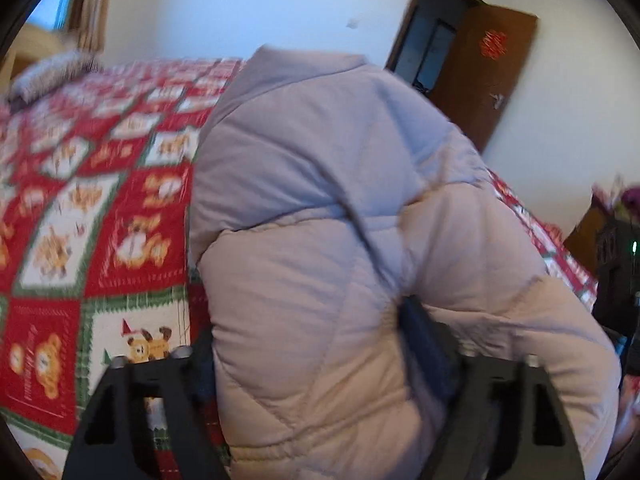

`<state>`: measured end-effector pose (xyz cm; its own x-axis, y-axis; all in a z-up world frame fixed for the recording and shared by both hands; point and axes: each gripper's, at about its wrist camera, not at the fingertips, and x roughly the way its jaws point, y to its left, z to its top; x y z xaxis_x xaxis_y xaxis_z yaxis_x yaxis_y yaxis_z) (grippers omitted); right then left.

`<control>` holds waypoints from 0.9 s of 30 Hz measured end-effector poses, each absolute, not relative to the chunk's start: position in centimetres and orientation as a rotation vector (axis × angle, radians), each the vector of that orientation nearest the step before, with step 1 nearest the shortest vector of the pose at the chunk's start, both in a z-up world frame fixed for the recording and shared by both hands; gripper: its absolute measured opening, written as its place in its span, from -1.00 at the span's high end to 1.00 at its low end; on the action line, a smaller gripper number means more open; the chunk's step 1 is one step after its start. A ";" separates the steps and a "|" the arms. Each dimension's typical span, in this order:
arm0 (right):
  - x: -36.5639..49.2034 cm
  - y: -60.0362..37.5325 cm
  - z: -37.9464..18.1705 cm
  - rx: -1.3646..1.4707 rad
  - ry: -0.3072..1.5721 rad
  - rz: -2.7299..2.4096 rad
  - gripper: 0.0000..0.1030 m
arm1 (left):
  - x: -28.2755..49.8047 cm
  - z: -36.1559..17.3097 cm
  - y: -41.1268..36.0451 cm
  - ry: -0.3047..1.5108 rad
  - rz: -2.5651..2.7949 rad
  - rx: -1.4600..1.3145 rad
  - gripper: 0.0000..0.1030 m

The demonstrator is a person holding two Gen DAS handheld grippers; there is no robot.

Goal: Fold large clothes

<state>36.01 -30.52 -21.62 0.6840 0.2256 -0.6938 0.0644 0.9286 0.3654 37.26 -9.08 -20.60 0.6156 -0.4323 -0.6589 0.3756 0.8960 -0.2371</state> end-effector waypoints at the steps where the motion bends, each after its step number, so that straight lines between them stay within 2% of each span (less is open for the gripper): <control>1: 35.9 -30.1 -21.4 0.361 0.810 0.093 0.25 | 36.9 -20.1 -9.3 0.767 -0.461 -0.055 -0.20; 2: 35.7 -29.9 -21.2 0.351 0.805 0.093 0.33 | 36.5 -19.5 -9.4 0.752 -0.454 -0.034 0.07; 3: 35.5 -29.7 -20.9 0.341 0.796 0.093 0.37 | 36.1 -18.7 -9.3 0.740 -0.449 -0.023 0.20; 5: 34.9 -29.5 -20.2 0.340 0.776 0.099 0.49 | 35.2 -17.1 -9.1 0.716 -0.452 -0.005 0.30; 16: 31.1 -26.3 -13.8 0.384 0.615 0.221 0.54 | 29.2 -8.5 -3.9 0.524 -0.407 0.043 0.34; 27: 32.1 -17.5 -10.1 0.327 0.581 0.374 0.54 | 27.2 -6.7 6.0 0.483 -0.273 -0.012 0.34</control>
